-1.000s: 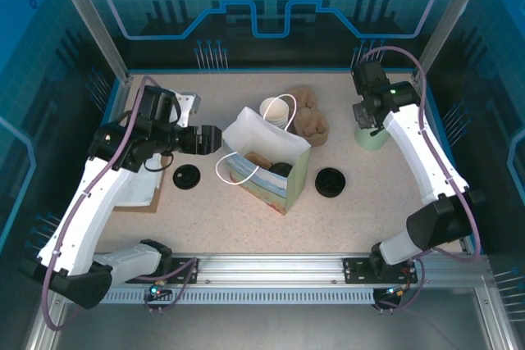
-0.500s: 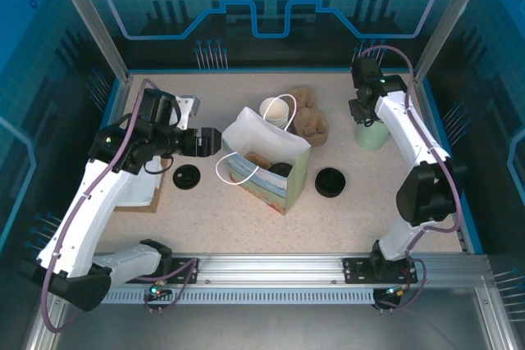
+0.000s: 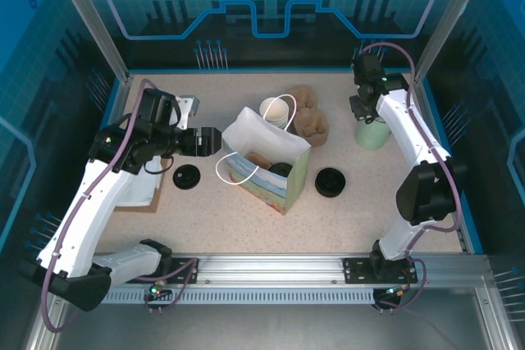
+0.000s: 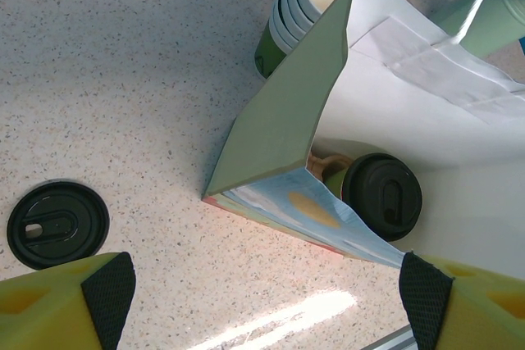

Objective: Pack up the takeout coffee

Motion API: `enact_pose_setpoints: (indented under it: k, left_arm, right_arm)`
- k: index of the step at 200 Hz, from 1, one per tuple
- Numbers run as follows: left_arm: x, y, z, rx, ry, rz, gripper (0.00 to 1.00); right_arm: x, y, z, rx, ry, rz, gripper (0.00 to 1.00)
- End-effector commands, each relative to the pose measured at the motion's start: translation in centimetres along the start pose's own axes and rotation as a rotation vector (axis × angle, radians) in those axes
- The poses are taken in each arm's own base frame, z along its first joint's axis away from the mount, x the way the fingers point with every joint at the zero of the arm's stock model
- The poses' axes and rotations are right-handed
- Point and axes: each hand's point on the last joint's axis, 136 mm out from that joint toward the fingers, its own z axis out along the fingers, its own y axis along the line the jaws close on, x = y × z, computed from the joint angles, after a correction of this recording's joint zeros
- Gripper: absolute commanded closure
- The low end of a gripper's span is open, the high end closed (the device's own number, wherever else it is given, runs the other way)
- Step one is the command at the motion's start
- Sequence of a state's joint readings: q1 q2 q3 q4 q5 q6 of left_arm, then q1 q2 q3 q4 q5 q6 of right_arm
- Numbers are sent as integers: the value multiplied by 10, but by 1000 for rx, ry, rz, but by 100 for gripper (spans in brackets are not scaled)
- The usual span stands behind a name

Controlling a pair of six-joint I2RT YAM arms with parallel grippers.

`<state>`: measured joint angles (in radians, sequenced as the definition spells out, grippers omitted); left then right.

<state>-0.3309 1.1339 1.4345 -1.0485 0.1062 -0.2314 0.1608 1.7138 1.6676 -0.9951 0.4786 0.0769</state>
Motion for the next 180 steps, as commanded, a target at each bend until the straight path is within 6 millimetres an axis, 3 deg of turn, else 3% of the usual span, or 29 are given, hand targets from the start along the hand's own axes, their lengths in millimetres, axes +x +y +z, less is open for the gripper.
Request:
enact_pose_setpoints:
  k: [1,119,180]
  left_arm:
    - [1,1,2,3,-1,-14,12]
    - [-4,-1,5,13,-1,-11,12]
    - [-7,-4,4,26,-12,-9,11]
  right_arm:
    - [-4,-14,-13,17,-19,24,85]
    - [5,-29,-56,11,-51,31,87]
    - [16,-44,-119,-23,-133,69,91]
